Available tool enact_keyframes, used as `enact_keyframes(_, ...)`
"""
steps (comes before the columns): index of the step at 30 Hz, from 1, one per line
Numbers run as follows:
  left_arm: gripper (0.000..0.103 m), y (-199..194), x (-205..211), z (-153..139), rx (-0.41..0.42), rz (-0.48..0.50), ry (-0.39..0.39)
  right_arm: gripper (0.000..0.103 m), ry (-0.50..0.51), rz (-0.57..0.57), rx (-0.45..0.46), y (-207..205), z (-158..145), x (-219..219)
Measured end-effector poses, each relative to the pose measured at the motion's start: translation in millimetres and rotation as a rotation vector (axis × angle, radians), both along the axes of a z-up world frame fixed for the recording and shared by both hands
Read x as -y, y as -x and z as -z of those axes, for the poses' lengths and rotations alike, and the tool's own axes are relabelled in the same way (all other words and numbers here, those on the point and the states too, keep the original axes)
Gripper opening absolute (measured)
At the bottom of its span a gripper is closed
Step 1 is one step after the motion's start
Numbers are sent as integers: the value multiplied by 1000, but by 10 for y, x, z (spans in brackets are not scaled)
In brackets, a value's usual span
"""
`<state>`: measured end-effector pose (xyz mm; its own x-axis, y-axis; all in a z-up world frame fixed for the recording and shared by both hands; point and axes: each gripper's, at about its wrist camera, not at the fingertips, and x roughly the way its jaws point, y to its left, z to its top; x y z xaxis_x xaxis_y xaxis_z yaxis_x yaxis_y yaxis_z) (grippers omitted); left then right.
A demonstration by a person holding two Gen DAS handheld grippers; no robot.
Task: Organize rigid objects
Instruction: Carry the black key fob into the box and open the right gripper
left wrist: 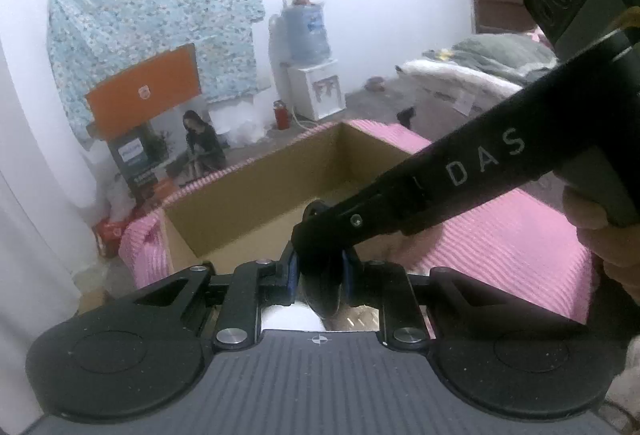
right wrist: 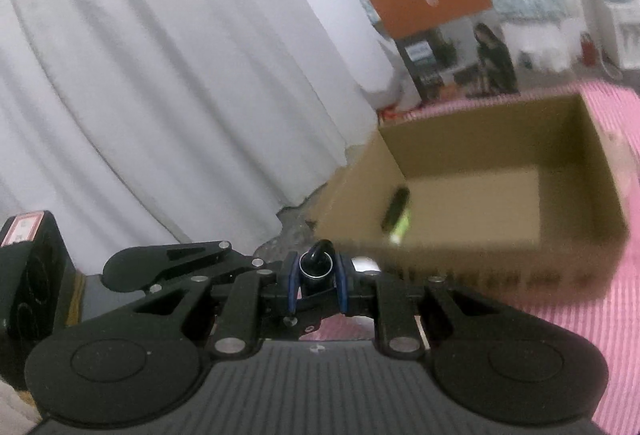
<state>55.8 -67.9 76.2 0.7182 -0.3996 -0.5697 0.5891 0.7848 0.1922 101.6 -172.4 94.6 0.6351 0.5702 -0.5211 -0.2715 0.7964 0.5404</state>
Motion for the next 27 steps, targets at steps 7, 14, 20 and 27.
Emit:
enact_keyframes(7,20,-864,1,-32,-171,-35,-4,21,-1,-47,-96,-949,49,136)
enact_keyframes(14,20,-1701,91,346,-356,-100,-63,21,-67,-54,-311,-1937,631,313)
enact_keyframes(20,20,-2231,157,668,-470,-171,-133,20,-105,-43,-456,-2525,1161,369)
enact_keyframes(27,21,-2518,219,885,-497,-235,-231,20,-154,-33,-543,-2854,1550,345)
